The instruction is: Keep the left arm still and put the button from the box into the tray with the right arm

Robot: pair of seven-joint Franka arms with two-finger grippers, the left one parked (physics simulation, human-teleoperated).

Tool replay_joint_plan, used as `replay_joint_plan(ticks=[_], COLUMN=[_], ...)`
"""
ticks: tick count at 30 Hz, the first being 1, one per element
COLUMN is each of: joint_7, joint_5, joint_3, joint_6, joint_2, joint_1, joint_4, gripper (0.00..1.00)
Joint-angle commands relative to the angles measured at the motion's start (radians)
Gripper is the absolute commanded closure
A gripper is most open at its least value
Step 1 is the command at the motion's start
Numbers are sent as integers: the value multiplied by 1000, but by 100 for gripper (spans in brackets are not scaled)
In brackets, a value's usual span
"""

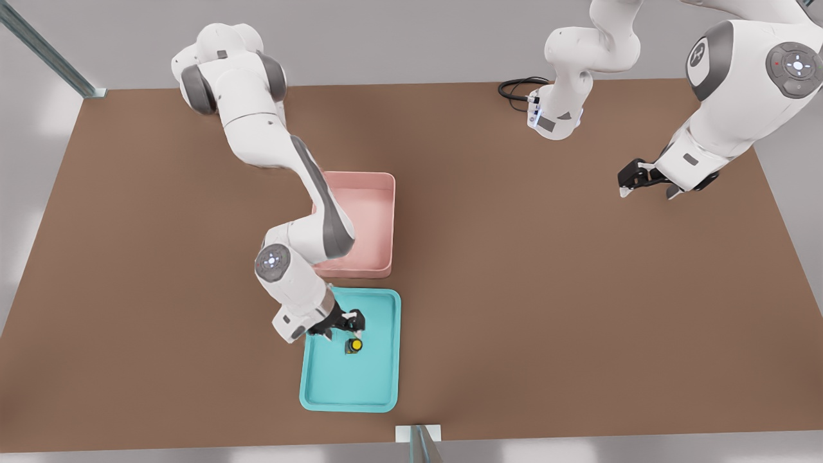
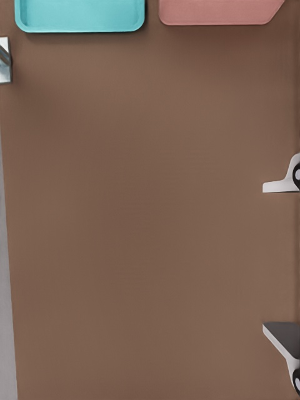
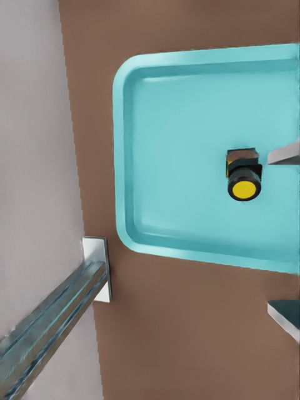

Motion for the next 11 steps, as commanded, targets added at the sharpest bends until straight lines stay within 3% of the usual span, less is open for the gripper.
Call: replay_joint_plan(ticks=[1,3,4,6,7,8,11], joint_7=[-233,-315,-269,-277,-291,-295,-292], joint_5=[-372,-373,-383,-380,-386,-400,-351], joint_3=[169,255,308,285,232,235,233], joint_6=[-478,-505,-574,-641,-649,-627,-607], joint_2=[-252,-505,-524,-519,-510,-445,-427], joint_1=[-125,-349,-413,-424,-426,-426,-424], joint_4=[-82,-317,-310,-275,-242,-177,-162], gripper=[0,0,0,0,0,0,0])
